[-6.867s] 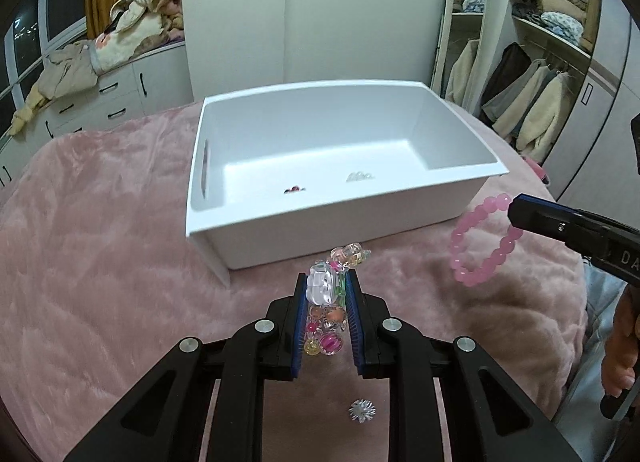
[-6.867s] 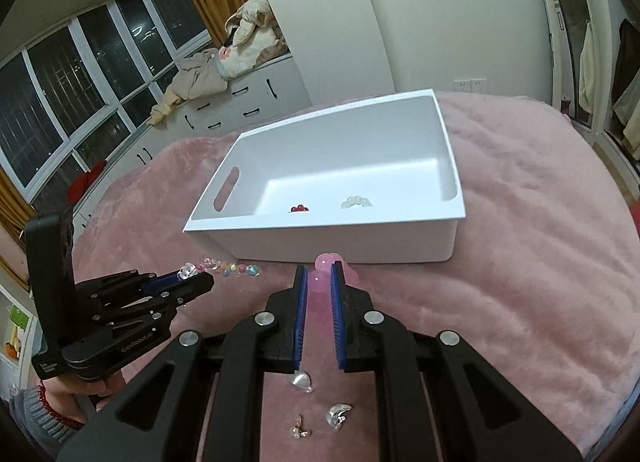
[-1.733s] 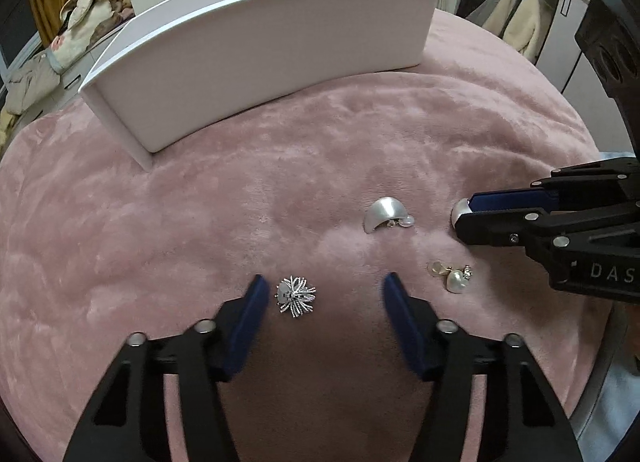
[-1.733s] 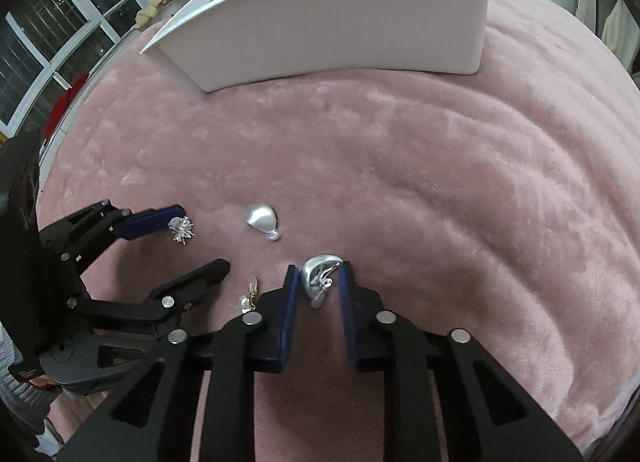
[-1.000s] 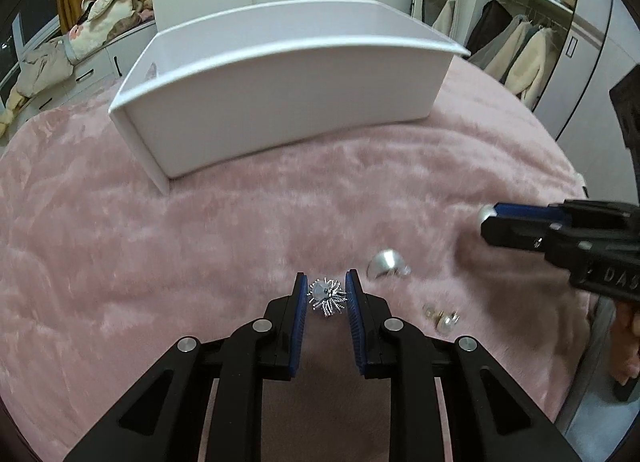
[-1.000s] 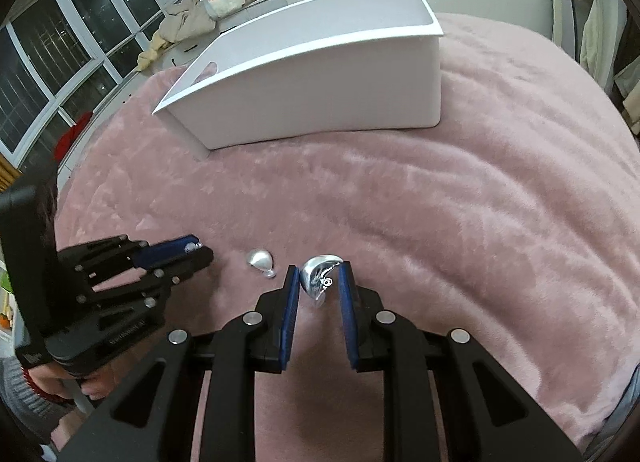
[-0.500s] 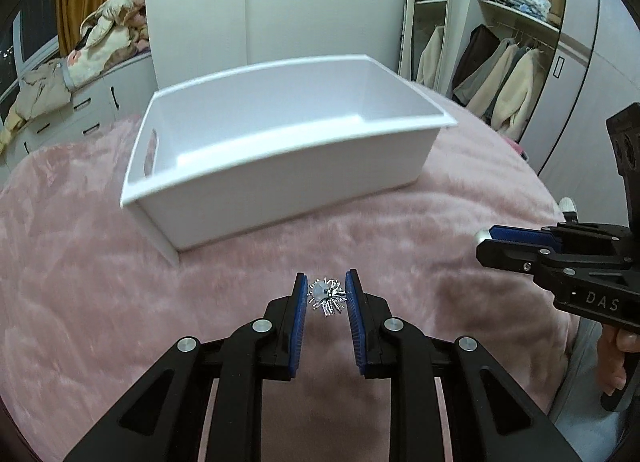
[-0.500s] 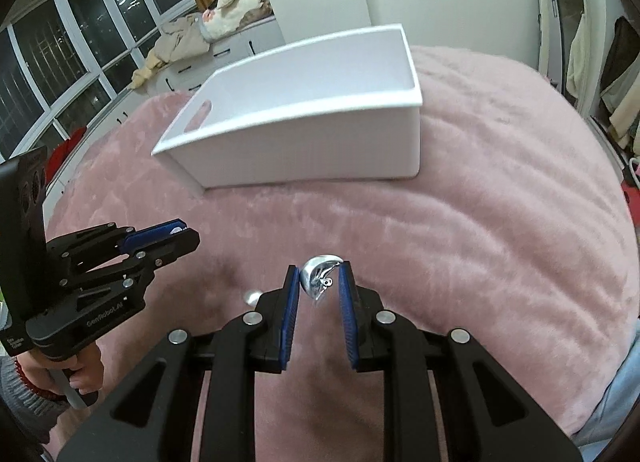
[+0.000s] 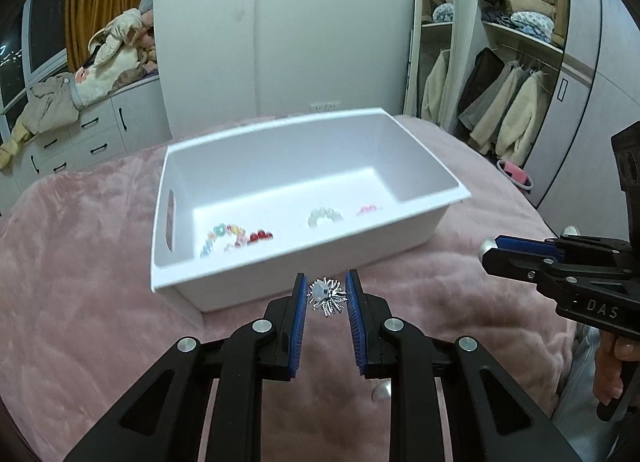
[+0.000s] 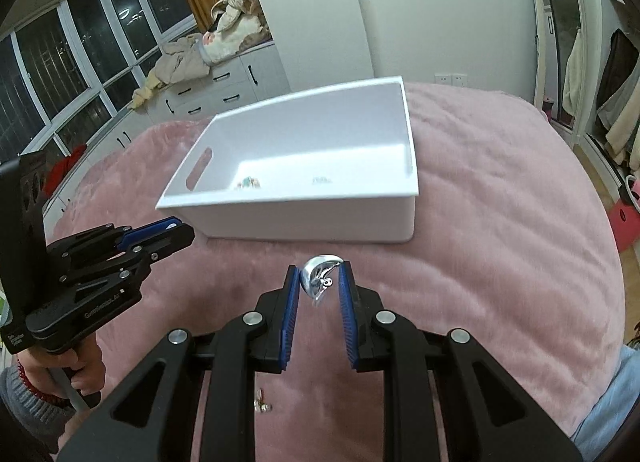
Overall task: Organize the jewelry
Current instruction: 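Carry the brooch and earring over the white bin with both tools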
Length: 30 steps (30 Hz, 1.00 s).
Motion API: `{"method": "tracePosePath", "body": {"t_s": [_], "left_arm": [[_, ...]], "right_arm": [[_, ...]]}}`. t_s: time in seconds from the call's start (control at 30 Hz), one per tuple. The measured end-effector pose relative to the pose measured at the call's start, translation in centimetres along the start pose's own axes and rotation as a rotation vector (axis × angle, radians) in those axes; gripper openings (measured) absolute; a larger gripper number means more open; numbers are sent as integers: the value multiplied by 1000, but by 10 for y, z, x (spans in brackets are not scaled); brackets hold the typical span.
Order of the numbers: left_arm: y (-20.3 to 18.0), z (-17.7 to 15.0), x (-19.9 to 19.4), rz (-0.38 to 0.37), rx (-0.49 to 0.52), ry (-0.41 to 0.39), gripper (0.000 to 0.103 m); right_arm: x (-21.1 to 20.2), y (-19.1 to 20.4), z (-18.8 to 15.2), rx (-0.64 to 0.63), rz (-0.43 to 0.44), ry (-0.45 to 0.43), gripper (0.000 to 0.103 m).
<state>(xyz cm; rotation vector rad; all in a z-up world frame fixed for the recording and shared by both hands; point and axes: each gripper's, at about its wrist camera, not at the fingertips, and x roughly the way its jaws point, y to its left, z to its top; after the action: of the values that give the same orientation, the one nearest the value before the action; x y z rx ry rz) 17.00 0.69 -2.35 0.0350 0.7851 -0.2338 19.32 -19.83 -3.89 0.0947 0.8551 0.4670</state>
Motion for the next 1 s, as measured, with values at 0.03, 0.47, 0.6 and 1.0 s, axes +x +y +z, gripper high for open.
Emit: {"method": "tracePosePath", "body": {"t_s": [0.03,0.47,0.6,1.0], "left_arm": [[1,3,0,3,0,-3,25],[17,52,29,23,-42,-16,25],[23,65,46,31,-53,-11,25],[47,84,113,56,-102,90,25]], "right_arm": [[0,0,4,0,1,-4,21],[21,-9,59,0,0,-27,21],[37,-12,78,-13,-1,-23,21],[121,-23,108,-39,-50,91,21]]}}
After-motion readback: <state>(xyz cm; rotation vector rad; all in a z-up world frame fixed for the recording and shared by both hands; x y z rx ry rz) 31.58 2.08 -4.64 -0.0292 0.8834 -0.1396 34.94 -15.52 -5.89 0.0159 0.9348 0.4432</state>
